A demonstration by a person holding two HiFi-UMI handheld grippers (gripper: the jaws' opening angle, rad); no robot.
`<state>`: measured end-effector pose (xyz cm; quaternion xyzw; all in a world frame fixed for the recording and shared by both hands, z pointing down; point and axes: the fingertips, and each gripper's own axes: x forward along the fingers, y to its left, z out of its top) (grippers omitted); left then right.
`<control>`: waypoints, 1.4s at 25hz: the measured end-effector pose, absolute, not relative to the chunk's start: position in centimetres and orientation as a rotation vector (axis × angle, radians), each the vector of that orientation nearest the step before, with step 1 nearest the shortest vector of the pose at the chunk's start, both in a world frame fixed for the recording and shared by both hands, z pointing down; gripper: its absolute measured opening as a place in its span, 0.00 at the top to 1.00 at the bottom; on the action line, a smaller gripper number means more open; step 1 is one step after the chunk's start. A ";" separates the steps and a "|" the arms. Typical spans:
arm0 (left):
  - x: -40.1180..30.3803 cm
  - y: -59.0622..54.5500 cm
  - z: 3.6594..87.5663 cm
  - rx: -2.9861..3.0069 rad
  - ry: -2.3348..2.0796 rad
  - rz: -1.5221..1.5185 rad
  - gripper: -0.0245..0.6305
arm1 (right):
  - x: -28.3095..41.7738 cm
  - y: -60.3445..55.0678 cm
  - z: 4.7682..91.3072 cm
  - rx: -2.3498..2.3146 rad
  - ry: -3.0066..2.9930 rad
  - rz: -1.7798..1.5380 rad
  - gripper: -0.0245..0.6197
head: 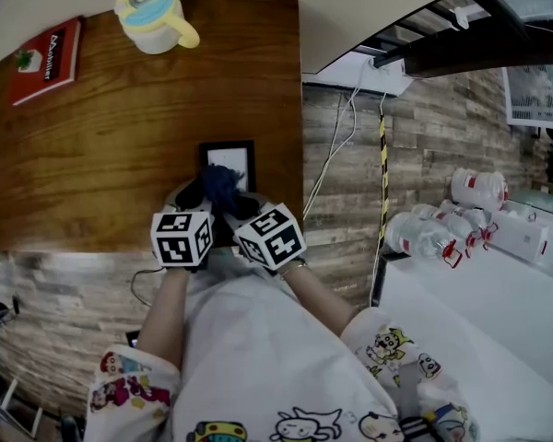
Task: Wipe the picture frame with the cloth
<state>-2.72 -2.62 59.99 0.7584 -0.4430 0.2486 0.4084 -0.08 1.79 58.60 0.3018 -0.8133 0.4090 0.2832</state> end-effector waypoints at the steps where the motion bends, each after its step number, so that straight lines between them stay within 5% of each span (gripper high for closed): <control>1: -2.7 -2.6 60.0 1.910 -1.115 0.627 0.85 | -0.1 1.8 58.7 0.806 -2.174 1.069 0.85; 35: -2.6 -2.5 60.0 1.913 -1.108 0.632 0.85 | 7.7 2.7 57.8 0.823 -2.050 0.799 0.85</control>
